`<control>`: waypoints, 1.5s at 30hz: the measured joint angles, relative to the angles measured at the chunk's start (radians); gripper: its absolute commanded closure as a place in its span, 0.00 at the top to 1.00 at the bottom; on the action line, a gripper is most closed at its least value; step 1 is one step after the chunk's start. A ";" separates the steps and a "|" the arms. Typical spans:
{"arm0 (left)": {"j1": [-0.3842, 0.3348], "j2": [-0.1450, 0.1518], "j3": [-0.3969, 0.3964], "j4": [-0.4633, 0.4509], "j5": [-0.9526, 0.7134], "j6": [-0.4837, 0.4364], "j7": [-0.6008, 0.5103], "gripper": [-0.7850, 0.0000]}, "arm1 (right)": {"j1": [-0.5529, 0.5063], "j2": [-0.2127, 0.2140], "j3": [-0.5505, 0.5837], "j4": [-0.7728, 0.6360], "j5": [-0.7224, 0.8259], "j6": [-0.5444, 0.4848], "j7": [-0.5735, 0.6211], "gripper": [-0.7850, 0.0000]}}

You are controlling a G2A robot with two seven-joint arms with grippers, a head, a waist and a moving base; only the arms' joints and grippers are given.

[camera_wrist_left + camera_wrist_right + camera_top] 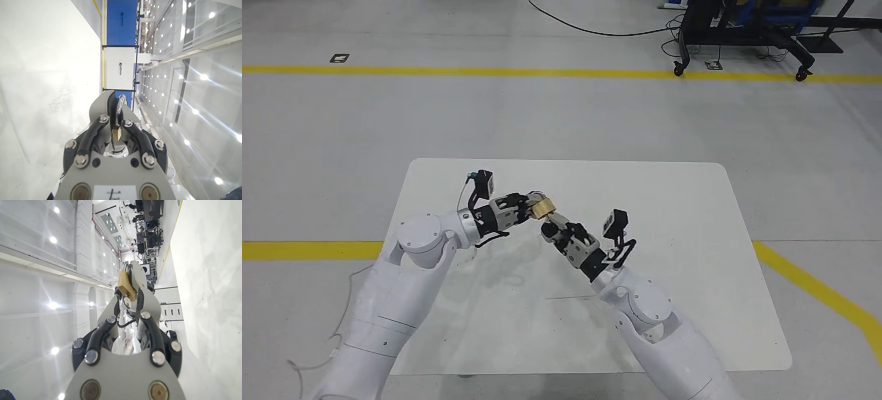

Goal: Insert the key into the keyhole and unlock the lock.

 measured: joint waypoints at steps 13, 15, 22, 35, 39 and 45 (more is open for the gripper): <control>-0.002 0.002 0.004 -0.006 0.023 -0.013 -0.015 0.00 | -0.004 -0.013 0.015 0.010 0.180 0.031 0.024 0.00; -0.003 0.002 0.004 -0.008 0.029 -0.021 -0.015 0.00 | -0.006 -0.016 0.021 0.008 0.245 0.046 0.034 0.00; 0.000 0.004 0.003 -0.019 0.055 -0.046 -0.011 0.00 | -0.017 -0.025 0.046 -0.003 0.501 0.125 0.074 0.00; 0.015 0.009 -0.010 -0.042 0.091 -0.073 0.012 0.00 | -0.001 -0.034 0.072 0.013 0.805 0.271 0.122 0.49; 0.018 0.009 -0.013 -0.047 0.093 -0.080 0.019 0.00 | -0.005 -0.029 0.063 0.004 0.711 0.265 0.151 1.00; 0.026 0.009 -0.024 -0.047 0.083 -0.067 0.052 0.00 | -0.010 -0.014 0.065 -0.019 0.378 0.120 0.099 1.00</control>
